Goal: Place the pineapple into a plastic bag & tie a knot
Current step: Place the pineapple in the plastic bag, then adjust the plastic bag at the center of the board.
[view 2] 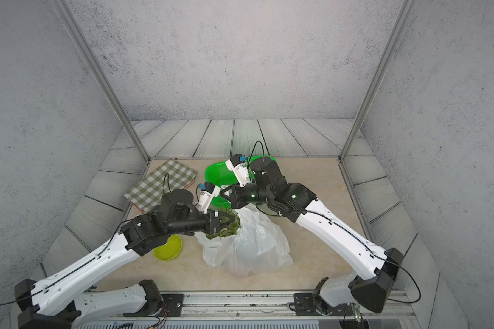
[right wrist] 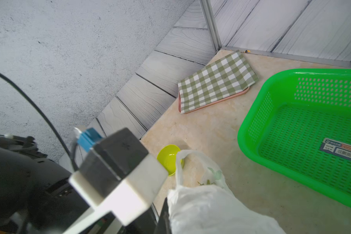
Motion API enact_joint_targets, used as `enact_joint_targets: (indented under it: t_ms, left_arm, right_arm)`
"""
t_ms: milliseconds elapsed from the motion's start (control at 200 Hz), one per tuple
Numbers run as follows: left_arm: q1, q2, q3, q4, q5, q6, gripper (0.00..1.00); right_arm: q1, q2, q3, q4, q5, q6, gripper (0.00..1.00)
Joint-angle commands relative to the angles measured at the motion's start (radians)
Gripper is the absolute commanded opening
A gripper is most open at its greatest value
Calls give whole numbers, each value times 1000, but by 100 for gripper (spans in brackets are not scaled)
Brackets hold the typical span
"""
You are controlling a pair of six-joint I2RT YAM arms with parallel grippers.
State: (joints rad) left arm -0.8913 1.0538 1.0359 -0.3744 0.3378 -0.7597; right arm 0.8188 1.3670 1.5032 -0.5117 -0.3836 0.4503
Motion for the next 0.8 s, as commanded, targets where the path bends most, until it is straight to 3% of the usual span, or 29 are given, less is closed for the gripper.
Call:
enact_joint_targets:
  t_ms: [0, 80, 170, 410, 580, 796]
  left_arm:
    - [-11, -2, -44, 192, 45, -97, 57]
    - [-9, 2, -17, 103, -7, -51, 75]
    - [-10, -24, 27, -25, -89, 14, 80]
    - [-10, -158, 160, -370, -324, 122, 78]
    - [-8, -271, 171, -608, -517, 89, 75]
    - [-4, -313, 7, -556, -510, -45, 78]
  right_arm:
    - [-26, -75, -74, 81, -6, -3, 0]
    - [-53, -132, -162, 97, 0, 12, 0]
    - [-81, -186, -232, 98, 3, 17, 0]
    - [-111, -247, -300, 97, -4, 26, 0]
    - [-113, -247, -301, 107, -24, 28, 0]
    - [-113, -241, -297, 117, -40, 32, 0]
